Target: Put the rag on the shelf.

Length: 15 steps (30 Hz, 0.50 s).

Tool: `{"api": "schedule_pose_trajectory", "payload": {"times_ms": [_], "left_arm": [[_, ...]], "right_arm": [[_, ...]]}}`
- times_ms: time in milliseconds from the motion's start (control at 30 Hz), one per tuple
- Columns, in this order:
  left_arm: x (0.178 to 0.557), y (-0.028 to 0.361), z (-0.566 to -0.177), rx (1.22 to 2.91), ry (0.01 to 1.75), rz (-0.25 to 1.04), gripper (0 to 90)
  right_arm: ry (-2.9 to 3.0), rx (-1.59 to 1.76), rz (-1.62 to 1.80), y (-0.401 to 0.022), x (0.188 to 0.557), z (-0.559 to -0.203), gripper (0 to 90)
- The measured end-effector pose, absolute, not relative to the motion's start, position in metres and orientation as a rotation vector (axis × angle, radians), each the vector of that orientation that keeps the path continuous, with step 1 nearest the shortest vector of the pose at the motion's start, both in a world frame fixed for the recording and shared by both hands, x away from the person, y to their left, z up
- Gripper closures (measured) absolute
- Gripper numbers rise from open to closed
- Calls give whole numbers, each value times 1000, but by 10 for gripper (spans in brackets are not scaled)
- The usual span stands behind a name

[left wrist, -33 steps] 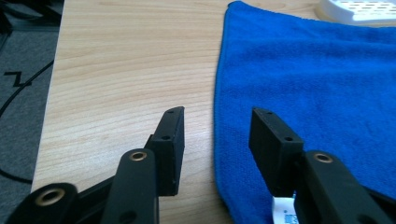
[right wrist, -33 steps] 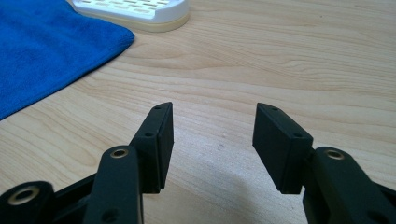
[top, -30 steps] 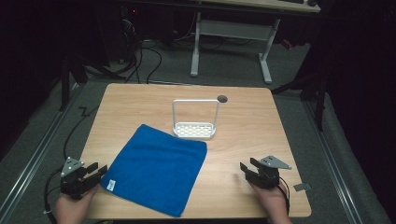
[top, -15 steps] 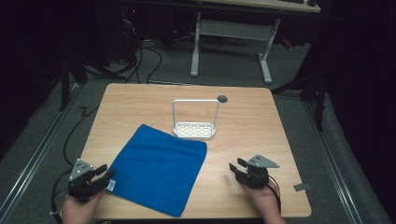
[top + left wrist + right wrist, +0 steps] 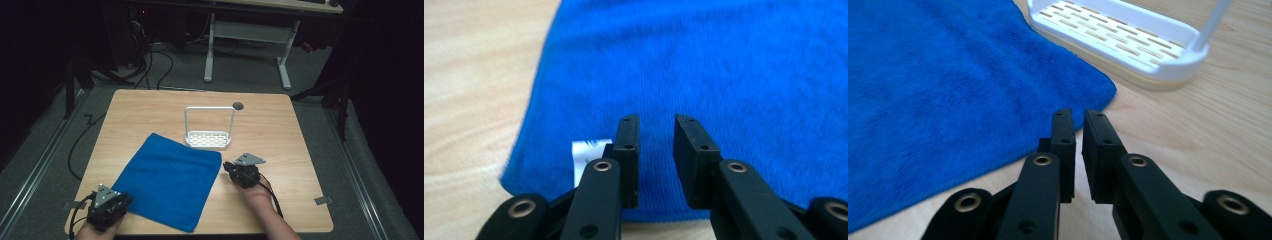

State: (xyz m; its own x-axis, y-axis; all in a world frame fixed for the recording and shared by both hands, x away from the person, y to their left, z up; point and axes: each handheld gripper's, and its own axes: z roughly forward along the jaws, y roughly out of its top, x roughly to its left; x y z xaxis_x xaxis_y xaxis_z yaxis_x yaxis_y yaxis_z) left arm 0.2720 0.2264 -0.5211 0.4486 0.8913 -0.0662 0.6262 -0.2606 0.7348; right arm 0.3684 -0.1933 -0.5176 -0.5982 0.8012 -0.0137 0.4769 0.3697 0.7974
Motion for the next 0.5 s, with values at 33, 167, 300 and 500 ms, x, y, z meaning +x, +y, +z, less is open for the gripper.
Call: {"api": "schedule_pose_trajectory", "payload": {"times_ms": [33,167,300,500], "left_arm": [[272,226,-522,1996,1271,472,736],[272,229,-528,2009,1287,453,737],[272,232,-529,1993,1295,439,742],[273,240,-530,1973,1307,442,765]], "right_arm": [[2240,1107,1103,-190,372,-518,861],[2257,1094,1086,-173,391,-519,861],[2289,1142,1062,-164,407,-525,862],[2343,1112,991,-165,399,-530,876]]}}
